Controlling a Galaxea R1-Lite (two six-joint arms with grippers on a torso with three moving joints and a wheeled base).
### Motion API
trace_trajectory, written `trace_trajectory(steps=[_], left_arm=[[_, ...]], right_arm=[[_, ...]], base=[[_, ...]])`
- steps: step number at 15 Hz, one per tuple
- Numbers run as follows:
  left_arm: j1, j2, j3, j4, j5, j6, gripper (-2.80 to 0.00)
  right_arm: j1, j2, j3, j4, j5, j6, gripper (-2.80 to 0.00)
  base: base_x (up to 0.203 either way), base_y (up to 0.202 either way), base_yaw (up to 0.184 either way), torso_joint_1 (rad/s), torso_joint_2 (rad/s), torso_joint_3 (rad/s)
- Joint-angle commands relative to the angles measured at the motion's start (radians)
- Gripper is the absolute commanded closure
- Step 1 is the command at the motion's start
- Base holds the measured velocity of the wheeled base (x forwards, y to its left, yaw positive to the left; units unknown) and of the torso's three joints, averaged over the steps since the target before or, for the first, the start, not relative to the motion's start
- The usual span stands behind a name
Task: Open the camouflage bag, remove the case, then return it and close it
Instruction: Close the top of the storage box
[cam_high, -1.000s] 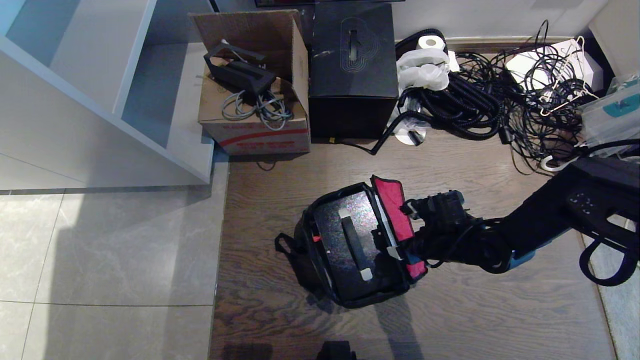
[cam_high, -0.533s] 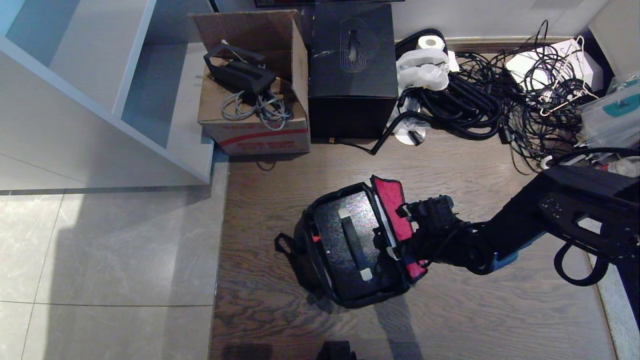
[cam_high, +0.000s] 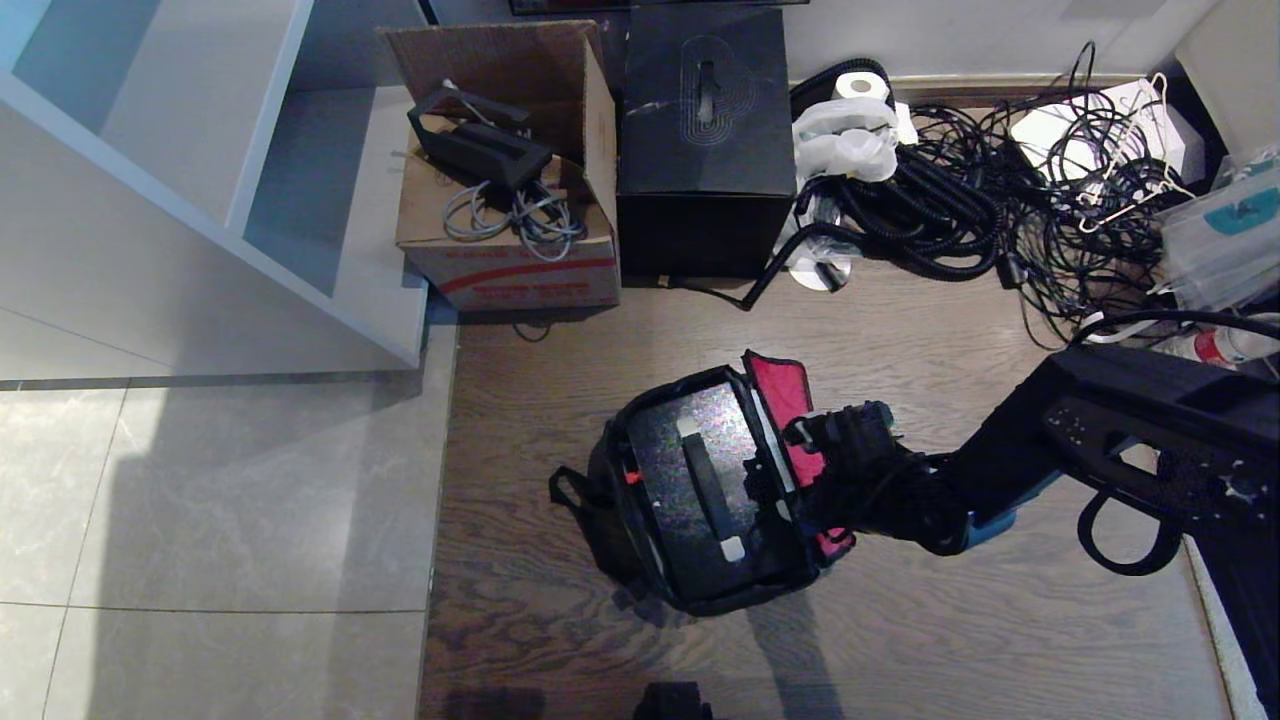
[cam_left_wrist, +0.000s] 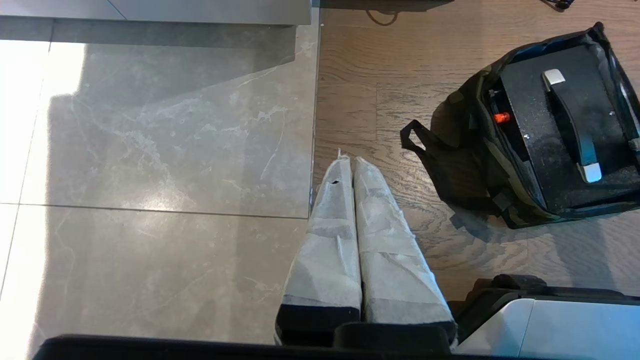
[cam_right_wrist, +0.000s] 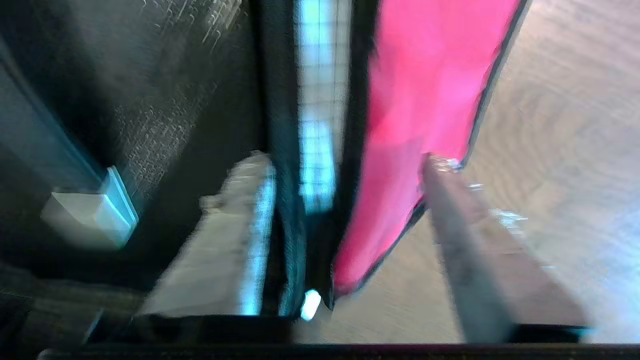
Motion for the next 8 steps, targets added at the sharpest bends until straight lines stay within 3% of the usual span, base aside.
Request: trace_trajectory(steps=[1, 4, 8], left_arm=[[0.0, 0.0, 0.0, 0.0, 0.0, 0.0, 0.0], [0.0, 0.0, 0.0, 0.0, 0.0, 0.0, 0.0], [0.0, 0.0, 0.0, 0.0, 0.0, 0.0, 0.0]], right_arm=[[-0.003, 0.021, -0.019, -0.025, -0.026, -0.004, 0.0], [-0.012, 0.021, -0.024, -0.044, -0.045, -0.005, 0.0], [-0.038, 0.002, -0.031, -0.08, -0.051, -0.078, 0.0]], base=[[0.0, 0.0, 0.0, 0.0, 0.0, 0.0], [0.0, 0.0, 0.0, 0.0, 0.0, 0.0], [0.0, 0.0, 0.0, 0.0, 0.0, 0.0]])
